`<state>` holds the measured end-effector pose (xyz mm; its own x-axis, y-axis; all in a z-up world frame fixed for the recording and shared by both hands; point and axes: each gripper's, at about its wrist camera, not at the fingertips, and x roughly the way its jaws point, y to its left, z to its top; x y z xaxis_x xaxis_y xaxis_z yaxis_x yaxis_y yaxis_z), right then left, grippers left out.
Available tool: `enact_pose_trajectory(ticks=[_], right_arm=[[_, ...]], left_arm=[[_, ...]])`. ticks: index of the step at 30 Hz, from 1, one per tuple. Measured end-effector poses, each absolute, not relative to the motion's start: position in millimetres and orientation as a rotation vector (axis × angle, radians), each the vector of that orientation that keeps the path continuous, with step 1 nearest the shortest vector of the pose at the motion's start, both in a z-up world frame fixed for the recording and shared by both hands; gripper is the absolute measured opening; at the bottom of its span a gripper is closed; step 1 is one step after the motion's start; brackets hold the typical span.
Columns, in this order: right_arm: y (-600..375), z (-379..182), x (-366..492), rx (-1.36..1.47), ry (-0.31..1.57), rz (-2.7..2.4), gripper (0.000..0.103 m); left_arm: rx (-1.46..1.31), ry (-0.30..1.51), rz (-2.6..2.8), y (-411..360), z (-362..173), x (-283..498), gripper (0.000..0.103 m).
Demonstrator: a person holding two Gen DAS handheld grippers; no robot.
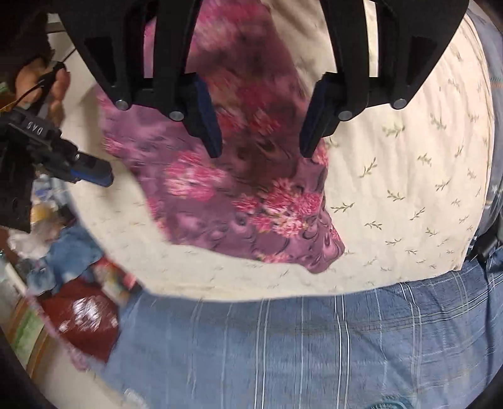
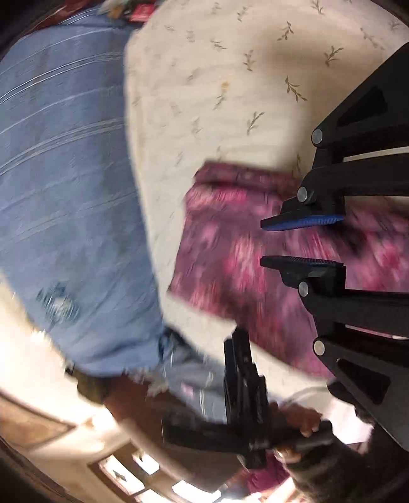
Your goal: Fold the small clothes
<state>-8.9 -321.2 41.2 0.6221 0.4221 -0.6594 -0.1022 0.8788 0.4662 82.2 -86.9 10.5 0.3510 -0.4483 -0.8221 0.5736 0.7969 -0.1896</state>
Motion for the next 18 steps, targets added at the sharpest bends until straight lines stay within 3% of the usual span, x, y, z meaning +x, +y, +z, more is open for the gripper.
enact_pose_trajectory(ticks=[4, 7, 10, 13, 16, 18], right_arm=[[-298.0, 40.4, -28.1, 0.358, 0.857, 0.361, 0.025], [-285.0, 2.2, -28.7, 0.272, 0.961, 0.302, 0.027], [-287.0, 11.1, -29.2, 0.315, 0.947, 0.281, 0.026], [-286.2, 34.1, -43.8, 0.338, 0.896, 0.322, 0.032], [-271.8, 32.1, -58.7, 0.250, 0.909, 0.324, 0.056], [-261.9, 7.2, -62.7, 0.206, 0.991, 0.299, 0.058]], left_arm=[[0.115, 1.052, -0.694, -83.0, -7.7, 51.6, 0.059], [0.222, 1.035, -0.640, -95.4, -39.2, 34.8, 0.060], [0.242, 1.003, -0.628, -96.6, -31.5, 28.3, 0.060], [0.144, 1.017, -0.660, -81.4, -18.0, 24.2, 0.060], [0.116, 1.010, -0.651, -72.6, -20.9, 14.5, 0.070], [0.147, 1.057, -0.621, -74.1, -43.7, 12.6, 0.073]])
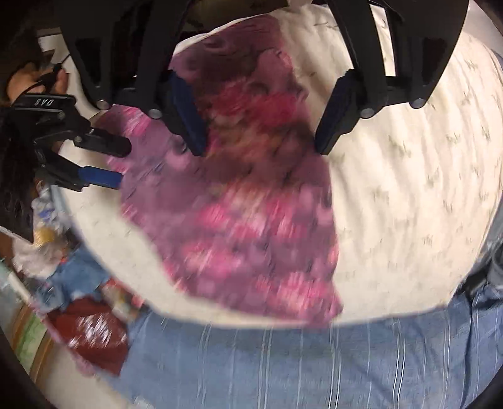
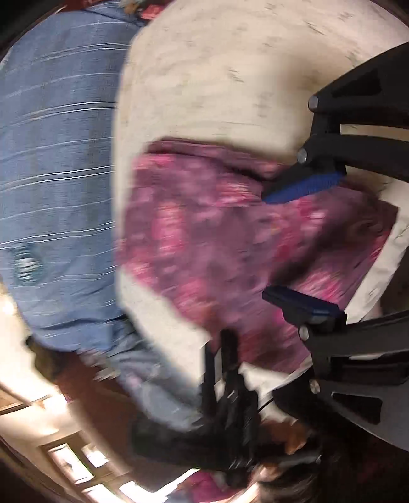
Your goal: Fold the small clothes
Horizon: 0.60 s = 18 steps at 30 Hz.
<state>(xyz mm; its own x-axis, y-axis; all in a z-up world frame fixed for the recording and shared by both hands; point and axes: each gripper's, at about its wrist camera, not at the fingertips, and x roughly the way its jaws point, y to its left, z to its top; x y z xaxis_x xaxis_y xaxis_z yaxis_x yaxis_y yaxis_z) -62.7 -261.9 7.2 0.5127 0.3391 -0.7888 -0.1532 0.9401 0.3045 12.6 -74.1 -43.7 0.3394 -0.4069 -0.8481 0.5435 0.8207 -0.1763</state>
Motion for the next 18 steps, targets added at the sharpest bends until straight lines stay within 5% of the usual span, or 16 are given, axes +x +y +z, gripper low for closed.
enact_pose_trajectory(ticks=[7, 11, 18], right_arm=[[-267.8, 16.5, -68.0, 0.258, 0.997, 0.280, 0.059], [-305.9, 29.8, -53.2, 0.418, 0.932, 0.206, 0.071], [-338.7, -22.0, -2.9, 0.653, 1.017, 0.166, 0.071]], left_arm=[[-0.033, 1.113, -0.636, -48.6, -39.0, 28.2, 0.077], [-0.111, 1.087, -0.630, -38.3, -24.0, 49.1, 0.077], [-0.351, 1.275, -0.604, -38.6, -62.8, 103.1, 0.077]])
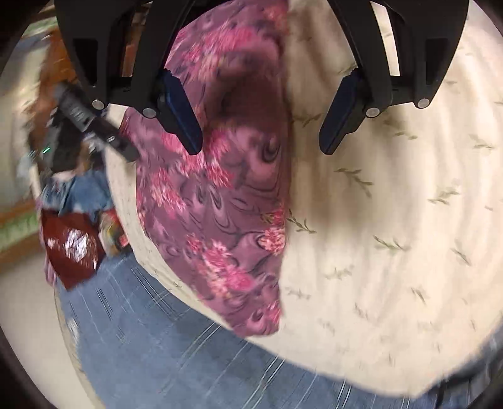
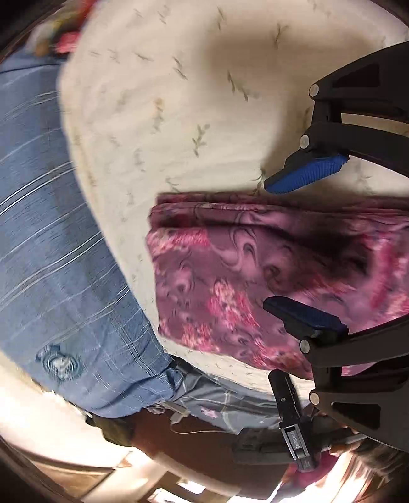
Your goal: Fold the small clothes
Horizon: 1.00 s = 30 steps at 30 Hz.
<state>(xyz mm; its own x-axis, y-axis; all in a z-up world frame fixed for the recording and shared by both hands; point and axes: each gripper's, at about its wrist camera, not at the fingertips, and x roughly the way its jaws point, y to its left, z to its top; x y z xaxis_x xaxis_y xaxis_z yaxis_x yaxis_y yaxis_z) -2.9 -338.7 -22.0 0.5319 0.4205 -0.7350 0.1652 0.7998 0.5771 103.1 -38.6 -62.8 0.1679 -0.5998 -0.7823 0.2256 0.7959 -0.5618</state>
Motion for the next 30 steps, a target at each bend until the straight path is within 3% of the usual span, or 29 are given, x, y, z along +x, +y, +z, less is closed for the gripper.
enact_pose_trajectory(ticks=[4, 6, 7, 8, 11, 14, 18, 22, 27, 30], right_arm=[[-336.9, -35.1, -4.4, 0.715, 0.973, 0.255, 0.071], [-331.4, -34.3, -4.7, 0.670, 0.966, 0.253, 0.044], [-325.1, -32.3, -2.7, 0.616, 0.973, 0.249, 0.035], [-319.8, -28.1, 0.4, 0.567, 0.971, 0.233, 0.031], [-312.5, -8.6, 0.5, 0.560, 0.932, 0.234, 0.028], [-306.6, 16.6, -0.1, 0.601, 0.846, 0.314, 0.027], [-287.6, 9.0, 17.0, 0.510, 0.892, 0.285, 0.030], [-282.1, -19.7, 25.9, 0.379, 0.995, 0.181, 0.056], [-295.4, 13.1, -9.5, 0.347, 0.921, 0.183, 0.060], [-284.5, 9.8, -25.4, 0.189, 0.954, 0.168, 0.066]], left_arm=[[-0.343, 1.276, -0.635, -56.2, -66.6, 108.4, 0.077], [-0.335, 1.259, -0.660, -68.4, -65.8, 108.8, 0.062], [-0.302, 1.239, -0.645, -71.5, -64.2, 108.1, 0.042], [-0.269, 1.222, -0.639, -73.9, -61.3, 106.8, 0.028], [-0.321, 1.196, -0.652, -59.2, -49.9, 105.4, 0.020], [-0.320, 1.111, -0.625, -38.2, -32.8, 101.3, 0.020], [-0.224, 1.103, -0.552, -30.0, -39.5, 106.4, 0.025], [-0.056, 1.098, -0.471, -36.0, -55.6, 109.8, 0.060], [-0.039, 1.011, -0.496, -33.8, -27.8, 86.2, 0.060], [0.126, 0.957, -0.472, -47.2, -35.7, 64.7, 0.073]])
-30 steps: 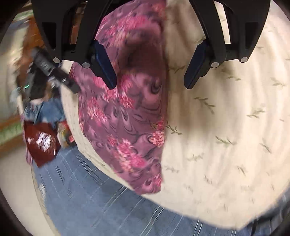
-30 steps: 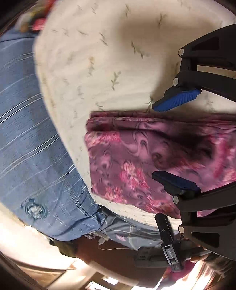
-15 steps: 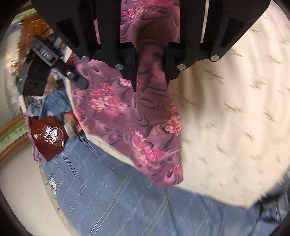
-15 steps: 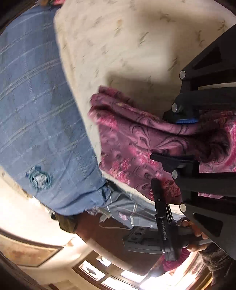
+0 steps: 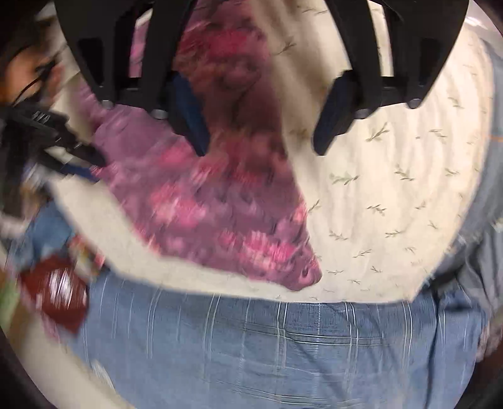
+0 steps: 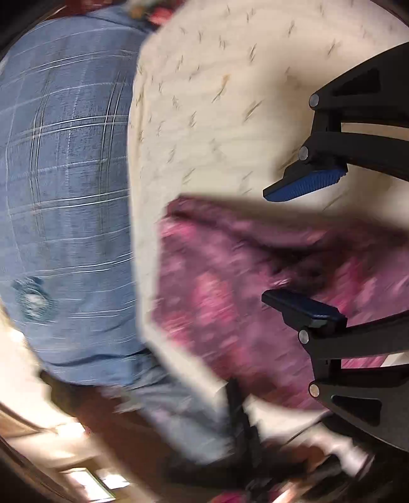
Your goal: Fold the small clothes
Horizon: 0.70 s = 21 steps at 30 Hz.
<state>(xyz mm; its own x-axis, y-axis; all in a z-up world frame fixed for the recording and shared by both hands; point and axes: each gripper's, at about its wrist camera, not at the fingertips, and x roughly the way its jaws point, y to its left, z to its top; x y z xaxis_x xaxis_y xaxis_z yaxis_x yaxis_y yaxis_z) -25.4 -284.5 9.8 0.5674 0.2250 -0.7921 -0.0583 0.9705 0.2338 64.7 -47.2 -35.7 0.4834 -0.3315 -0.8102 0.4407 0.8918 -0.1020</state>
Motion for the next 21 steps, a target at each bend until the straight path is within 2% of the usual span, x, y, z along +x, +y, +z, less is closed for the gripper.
enact_pose_trajectory(ticks=[2, 3, 6, 9, 15, 21], right_arm=[[-294.1, -0.9, -32.8, 0.224, 0.979, 0.120, 0.087], [-298.5, -1.2, -31.4, 0.269, 0.994, 0.101, 0.089], [-306.8, 10.3, -39.7, 0.320, 1.001, 0.070, 0.090], [-304.0, 20.1, -54.5, 0.192, 0.994, 0.017, 0.091], [-313.4, -0.2, -79.0, 0.119, 1.153, -0.137, 0.092], [-302.2, 16.2, -102.9, 0.052, 1.140, -0.158, 0.092]], left_arm=[[0.155, 0.957, -0.456, -50.0, -48.4, 59.4, 0.074], [0.126, 0.952, -0.451, -45.5, -48.0, 58.1, 0.074], [0.096, 0.966, -0.452, -36.2, -36.6, 55.2, 0.074], [0.165, 0.907, -0.404, -28.7, -25.7, 41.2, 0.086], [0.238, 0.849, -0.346, -25.7, -21.3, 14.5, 0.087], [0.353, 0.787, -0.244, -31.4, -20.4, -12.0, 0.087]])
